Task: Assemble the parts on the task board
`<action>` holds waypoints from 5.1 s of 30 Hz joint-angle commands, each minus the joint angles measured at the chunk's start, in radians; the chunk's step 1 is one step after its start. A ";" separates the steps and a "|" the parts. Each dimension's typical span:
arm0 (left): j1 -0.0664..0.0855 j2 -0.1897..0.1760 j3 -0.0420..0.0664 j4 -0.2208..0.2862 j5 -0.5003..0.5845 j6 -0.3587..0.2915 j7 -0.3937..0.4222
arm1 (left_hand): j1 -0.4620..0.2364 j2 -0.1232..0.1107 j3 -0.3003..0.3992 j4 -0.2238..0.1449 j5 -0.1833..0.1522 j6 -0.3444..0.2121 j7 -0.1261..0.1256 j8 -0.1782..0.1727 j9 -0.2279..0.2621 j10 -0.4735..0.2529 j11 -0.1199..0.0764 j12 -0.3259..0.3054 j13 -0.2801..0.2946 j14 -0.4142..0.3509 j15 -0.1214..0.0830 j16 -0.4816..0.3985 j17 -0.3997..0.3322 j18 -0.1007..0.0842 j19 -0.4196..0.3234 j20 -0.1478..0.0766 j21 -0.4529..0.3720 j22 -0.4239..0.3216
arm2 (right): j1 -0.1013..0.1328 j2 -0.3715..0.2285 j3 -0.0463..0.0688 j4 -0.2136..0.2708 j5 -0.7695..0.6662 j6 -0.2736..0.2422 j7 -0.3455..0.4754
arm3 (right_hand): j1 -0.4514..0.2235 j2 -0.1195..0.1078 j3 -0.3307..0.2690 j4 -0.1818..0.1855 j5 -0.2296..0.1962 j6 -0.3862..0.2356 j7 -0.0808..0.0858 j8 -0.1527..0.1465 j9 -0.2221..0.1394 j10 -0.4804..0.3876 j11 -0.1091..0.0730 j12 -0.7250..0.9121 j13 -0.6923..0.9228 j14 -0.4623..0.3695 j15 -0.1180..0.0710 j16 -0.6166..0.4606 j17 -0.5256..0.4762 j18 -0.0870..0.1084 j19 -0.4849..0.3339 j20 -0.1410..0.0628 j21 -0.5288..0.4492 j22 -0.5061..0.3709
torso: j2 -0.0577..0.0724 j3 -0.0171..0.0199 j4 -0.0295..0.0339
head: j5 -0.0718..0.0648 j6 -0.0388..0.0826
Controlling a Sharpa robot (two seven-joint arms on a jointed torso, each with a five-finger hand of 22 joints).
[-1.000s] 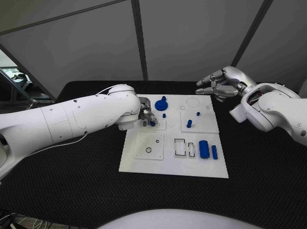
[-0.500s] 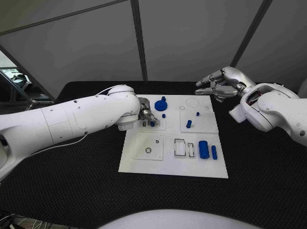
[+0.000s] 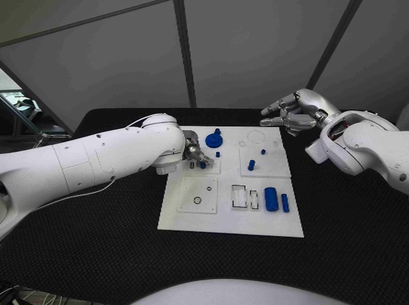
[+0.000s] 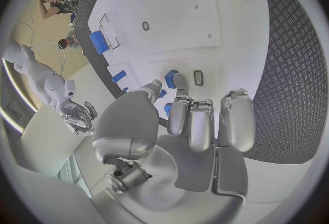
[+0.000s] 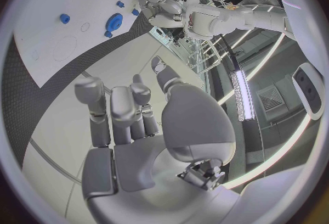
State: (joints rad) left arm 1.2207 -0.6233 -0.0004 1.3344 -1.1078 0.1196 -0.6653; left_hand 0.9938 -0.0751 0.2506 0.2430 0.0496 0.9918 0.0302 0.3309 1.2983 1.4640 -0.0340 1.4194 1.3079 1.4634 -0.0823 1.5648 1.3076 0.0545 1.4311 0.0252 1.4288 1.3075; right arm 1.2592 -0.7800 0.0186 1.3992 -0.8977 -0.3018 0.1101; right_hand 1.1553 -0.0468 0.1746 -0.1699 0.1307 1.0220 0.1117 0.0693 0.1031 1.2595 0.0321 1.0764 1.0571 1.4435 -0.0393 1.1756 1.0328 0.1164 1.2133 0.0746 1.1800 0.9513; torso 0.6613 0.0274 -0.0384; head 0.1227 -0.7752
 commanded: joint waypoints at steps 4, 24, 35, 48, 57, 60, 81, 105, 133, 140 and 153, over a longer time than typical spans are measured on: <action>0.000 -0.019 0.036 0.026 -0.002 -0.008 -0.009 | 0.018 -0.008 -0.033 0.015 -0.001 -0.005 0.003 -0.006 0.002 0.052 0.002 -0.003 0.220 0.107 -0.006 0.006 0.263 -0.001 0.001 -0.001 -0.001 0.046 | 0.002 -0.002 0.001 0.001 -0.001 0.007 0.007 | -0.004 0.008 0.002 -0.003 0.006 -0.008 0.002 -0.005 0.001 0.001 -0.001 -0.004 -0.001 0.007 -0.002 -0.005 -0.001 0.010 -0.001 -0.002 -0.005 -0.001 | -0.001 0.0008 0.0004 | -0.001 0.004; 0.042 -0.030 0.123 -0.040 -0.001 0.104 -0.022 | 0.122 0.027 -0.121 0.036 -0.001 -0.034 0.035 -0.117 -0.119 0.022 0.026 -0.068 0.203 0.103 0.016 -0.008 0.253 0.016 -0.046 0.016 -0.057 -0.021 | 0.002 -0.006 0.001 -0.002 -0.001 0.006 0.003 | -0.007 0.008 0.001 -0.002 0.006 -0.009 0.002 -0.005 0.001 0.002 -0.001 -0.002 0.000 0.007 -0.001 -0.006 0.000 0.010 0.000 -0.002 -0.005 0.001 | 0.000 0.0006 0.0014 | -0.002 0.015; 0.054 0.058 0.122 -0.235 -0.044 0.144 0.055 | 0.160 0.047 -0.140 0.026 0.000 -0.011 0.035 -0.136 -0.167 0.020 0.031 -0.070 0.203 0.101 0.018 -0.015 0.248 0.019 -0.053 0.023 -0.068 -0.030 | 0.002 0.000 0.001 -0.004 -0.001 0.005 0.004 | -0.007 0.008 0.001 -0.002 0.006 -0.009 0.002 -0.005 0.001 0.002 -0.001 -0.002 0.000 0.007 -0.001 -0.006 0.000 0.010 0.000 -0.002 -0.005 0.001 | 0.005 -0.0018 -0.0040 | 0.003 0.021; 0.054 0.121 0.102 -0.364 -0.059 0.178 0.056 | 0.169 0.055 -0.144 0.022 0.001 -0.004 0.033 -0.134 -0.171 0.022 0.030 -0.064 0.204 0.102 0.018 -0.010 0.252 0.018 -0.051 0.023 -0.067 -0.027 | 0.002 0.008 0.001 -0.009 -0.001 0.006 0.005 | -0.007 0.008 0.001 -0.002 0.006 -0.009 0.002 -0.005 0.001 0.002 -0.001 -0.003 -0.001 0.007 -0.001 -0.007 0.000 0.010 0.001 -0.002 -0.005 0.001 | 0.006 -0.0025 -0.0041 | 0.007 0.019; 0.054 0.138 0.101 -0.396 -0.060 0.194 0.055 | 0.170 0.056 -0.144 0.022 0.001 -0.004 0.033 -0.134 -0.171 0.022 0.030 -0.063 0.205 0.103 0.018 -0.009 0.252 0.018 -0.050 0.023 -0.067 -0.027 | 0.002 0.011 0.001 -0.011 -0.001 0.006 0.005 | -0.007 0.008 0.001 -0.002 0.006 -0.009 0.002 -0.005 0.001 0.002 -0.001 -0.003 -0.001 0.007 -0.001 -0.007 0.000 0.010 0.001 -0.002 -0.005 0.001 | 0.005 -0.0008 -0.0045 | 0.011 0.017; 0.053 0.144 0.101 -0.406 -0.060 0.202 0.056 | 0.170 0.056 -0.144 0.022 0.001 -0.004 0.033 -0.134 -0.171 0.022 0.030 -0.064 0.205 0.103 0.018 -0.009 0.252 0.018 -0.050 0.023 -0.067 -0.027 | 0.002 0.011 0.001 -0.011 -0.001 0.006 0.005 | -0.007 0.008 0.001 -0.002 0.006 -0.009 0.002 -0.005 0.001 0.002 -0.001 -0.003 -0.001 0.007 -0.001 -0.007 0.000 0.010 0.001 -0.002 -0.005 0.001 | 0.005 -0.0016 -0.0042 | 0.010 0.017; 0.040 0.157 0.100 -0.421 -0.060 0.218 0.063 | 0.175 0.064 -0.146 0.020 0.001 -0.003 0.034 -0.135 -0.174 0.023 0.030 -0.061 0.205 0.103 0.018 -0.007 0.254 0.018 -0.050 0.023 -0.066 -0.025 | 0.002 0.015 0.001 -0.014 -0.001 0.008 0.006 | -0.007 0.009 0.001 -0.002 0.006 -0.010 0.002 -0.006 0.000 0.002 -0.001 -0.002 -0.001 0.008 -0.001 -0.006 0.002 0.009 0.002 -0.002 -0.005 0.002 | 0.005 -0.0012 -0.0026 | 0.007 0.013; 0.040 0.156 0.099 -0.424 -0.060 0.233 0.078 | 0.262 0.130 -0.128 -0.046 0.001 0.002 0.025 -0.132 -0.184 0.020 0.023 -0.064 0.204 0.104 0.014 -0.006 0.255 0.018 -0.050 0.020 -0.069 -0.022 | 0.002 0.019 0.001 -0.016 -0.001 0.011 0.006 | -0.007 0.010 0.001 -0.003 0.007 -0.010 0.002 -0.005 0.001 0.003 -0.001 -0.001 0.000 0.009 -0.002 -0.005 0.004 0.009 0.004 -0.002 -0.004 0.004 | 0.005 -0.0012 -0.0036 | 0.010 0.013; 0.041 0.046 0.098 -0.265 0.051 0.102 0.087 | 0.245 0.149 0.215 -0.293 0.020 -0.031 0.031 -0.090 -0.142 0.022 0.026 -0.072 0.202 0.106 0.018 0.001 0.260 0.014 -0.038 0.024 -0.062 0.008 | 0.002 0.019 0.001 -0.027 -0.003 0.013 -0.016 | -0.004 0.014 0.004 -0.004 0.008 -0.010 0.002 -0.005 0.001 0.002 -0.002 -0.002 -0.003 0.008 -0.002 -0.012 -0.002 0.010 0.003 -0.002 -0.009 -0.002 | 0.005 0.0001 0.0005 | 0.018 0.011; 0.036 -0.030 0.085 -0.134 0.066 0.047 0.062 | 0.227 0.143 0.228 -0.296 0.015 -0.025 0.028 -0.082 -0.136 0.025 0.023 -0.069 0.203 0.107 0.016 0.006 0.263 0.012 -0.031 0.023 -0.055 0.018 | 0.002 0.017 0.001 -0.028 -0.003 0.015 -0.017 | -0.004 0.014 0.004 -0.004 0.008 -0.010 0.002 -0.005 0.001 0.002 -0.002 -0.002 -0.003 0.008 -0.002 -0.012 -0.002 0.010 0.003 -0.002 -0.009 -0.002 | 0.005 0.0005 0.0010 | 0.018 0.007; 0.009 -0.107 0.050 0.015 0.054 -0.011 0.026 | 0.211 0.137 0.240 -0.298 0.013 -0.019 0.024 -0.071 -0.126 0.026 0.020 -0.071 0.203 0.107 0.014 0.006 0.263 0.011 -0.028 0.020 -0.054 0.021 | 0.002 0.016 0.000 -0.031 -0.003 0.018 -0.021 | -0.004 0.014 0.004 -0.004 0.008 -0.010 0.002 -0.005 0.001 0.002 -0.002 -0.002 -0.003 0.009 -0.002 -0.012 -0.001 0.010 0.004 -0.002 -0.008 0.000 | 0.005 -0.0002 0.0002 | 0.029 0.002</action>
State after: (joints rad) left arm 1.2287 -0.7287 0.0494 1.3406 -1.0499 0.1462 -0.6156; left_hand 1.2141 0.0590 0.3966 0.0346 0.0640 0.9559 0.0660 0.2562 1.1705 1.4601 -0.0012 1.3471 1.3079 1.4648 -0.0618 1.5648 1.3076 0.0543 1.3954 0.0467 1.3713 1.3079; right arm 1.2590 -0.7639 0.0183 1.3681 -0.8990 -0.2911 0.0881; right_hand 1.1515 -0.0429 0.1773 -0.1726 0.1366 1.0185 0.1152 0.0693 0.1031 1.2595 0.0321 1.0764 1.0550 1.4473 -0.0430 1.1704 1.0318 0.1165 1.2133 0.0746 1.1761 0.9503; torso 0.6663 0.0273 -0.0361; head 0.1500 -0.7719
